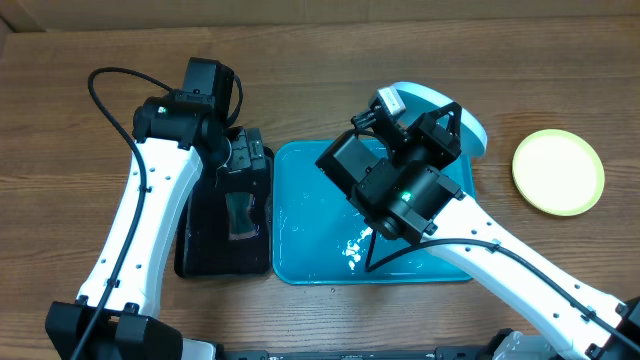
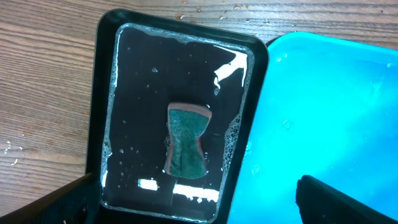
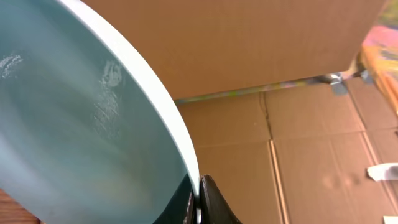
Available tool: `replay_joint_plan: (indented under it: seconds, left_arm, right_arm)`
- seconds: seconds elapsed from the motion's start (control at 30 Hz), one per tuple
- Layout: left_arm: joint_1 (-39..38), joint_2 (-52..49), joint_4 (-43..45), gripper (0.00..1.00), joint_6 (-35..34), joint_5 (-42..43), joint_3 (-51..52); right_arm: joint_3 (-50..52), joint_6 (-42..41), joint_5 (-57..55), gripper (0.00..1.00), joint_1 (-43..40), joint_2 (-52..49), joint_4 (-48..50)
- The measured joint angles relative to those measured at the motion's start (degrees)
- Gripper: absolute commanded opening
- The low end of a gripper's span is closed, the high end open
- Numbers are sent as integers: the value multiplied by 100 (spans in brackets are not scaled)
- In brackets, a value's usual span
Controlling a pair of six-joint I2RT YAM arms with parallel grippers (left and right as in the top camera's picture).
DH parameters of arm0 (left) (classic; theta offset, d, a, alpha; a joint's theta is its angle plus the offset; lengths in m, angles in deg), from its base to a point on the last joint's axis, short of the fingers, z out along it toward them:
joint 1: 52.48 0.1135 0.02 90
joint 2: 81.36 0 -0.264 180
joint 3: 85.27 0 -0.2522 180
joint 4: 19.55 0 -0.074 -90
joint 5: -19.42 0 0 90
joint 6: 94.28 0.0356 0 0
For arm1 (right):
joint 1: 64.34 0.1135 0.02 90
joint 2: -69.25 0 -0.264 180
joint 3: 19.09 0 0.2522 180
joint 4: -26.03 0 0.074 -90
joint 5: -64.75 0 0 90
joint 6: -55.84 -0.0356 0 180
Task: Clean dirty plates on tray and stack at the side
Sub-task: 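Carry the tilted white plate with the right gripper over the tray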
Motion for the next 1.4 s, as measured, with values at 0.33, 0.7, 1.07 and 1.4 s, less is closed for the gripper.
replay_joint_plan:
  seconds: [0.33,0.7,1.07,1.4]
  left_arm:
    - [0,0,2,100,2,-24,0]
    - [0,0,39,100,2,-42,0]
    - [0,0,13,100,2,-42,9]
    - [0,0,4,100,2,-42,9]
  right_arm:
    - [0,678,-398,4,411,0,647]
    - [-2,1032,-304,4,227,-2,1064]
    - [-28,1043,-63,4,-387,-7,1641]
    - [-42,964,232,4,-402,7,1460]
